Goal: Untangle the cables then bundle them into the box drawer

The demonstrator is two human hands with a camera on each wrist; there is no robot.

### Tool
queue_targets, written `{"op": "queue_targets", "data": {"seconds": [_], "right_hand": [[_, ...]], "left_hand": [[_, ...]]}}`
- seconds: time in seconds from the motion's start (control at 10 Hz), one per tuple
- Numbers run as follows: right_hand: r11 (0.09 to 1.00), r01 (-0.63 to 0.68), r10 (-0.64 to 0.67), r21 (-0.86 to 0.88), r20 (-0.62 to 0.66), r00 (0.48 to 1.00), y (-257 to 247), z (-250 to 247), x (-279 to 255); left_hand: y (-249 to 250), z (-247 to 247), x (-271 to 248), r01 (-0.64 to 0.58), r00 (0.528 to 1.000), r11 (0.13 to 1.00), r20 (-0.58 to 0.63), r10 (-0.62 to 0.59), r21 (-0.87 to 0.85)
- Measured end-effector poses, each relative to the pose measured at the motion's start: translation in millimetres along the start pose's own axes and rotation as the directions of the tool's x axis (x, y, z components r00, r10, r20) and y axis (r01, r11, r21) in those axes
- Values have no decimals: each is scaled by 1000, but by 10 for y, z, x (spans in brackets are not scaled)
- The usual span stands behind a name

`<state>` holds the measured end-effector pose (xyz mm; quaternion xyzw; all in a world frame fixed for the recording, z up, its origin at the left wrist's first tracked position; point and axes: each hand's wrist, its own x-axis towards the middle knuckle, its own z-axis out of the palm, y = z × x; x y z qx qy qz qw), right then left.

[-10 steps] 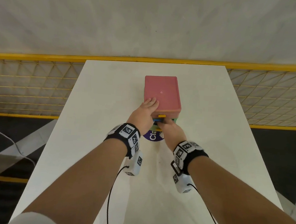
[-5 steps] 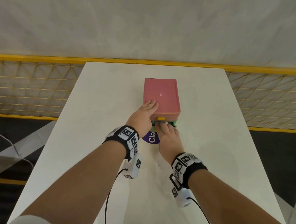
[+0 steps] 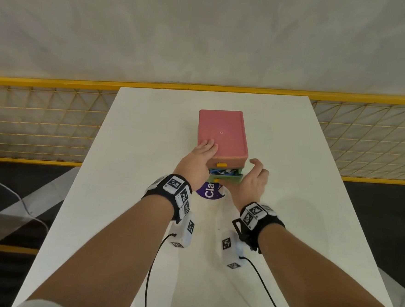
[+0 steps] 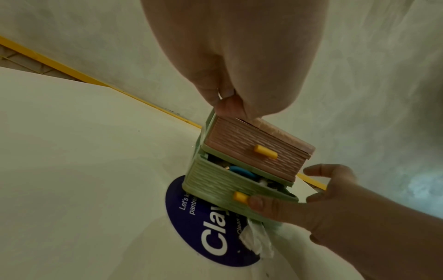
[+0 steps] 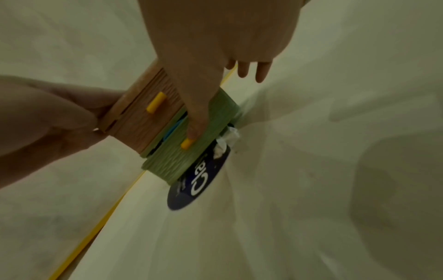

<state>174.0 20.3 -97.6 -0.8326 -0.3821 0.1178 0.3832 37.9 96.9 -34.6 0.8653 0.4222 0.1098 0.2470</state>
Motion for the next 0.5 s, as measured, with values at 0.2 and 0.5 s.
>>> {"op": "queue_targets", "data": {"seconds": [0.2, 0.5], "right_hand": [[995, -81, 82, -65, 21, 996, -104, 52, 221], [973, 230, -230, 21, 32, 973, -317, -515, 242]], "left_hand": [[-32, 6, 19, -10, 1000, 999, -7, 10, -36], [-61, -291, -152, -23, 983, 958, -182, -31, -286]]}}
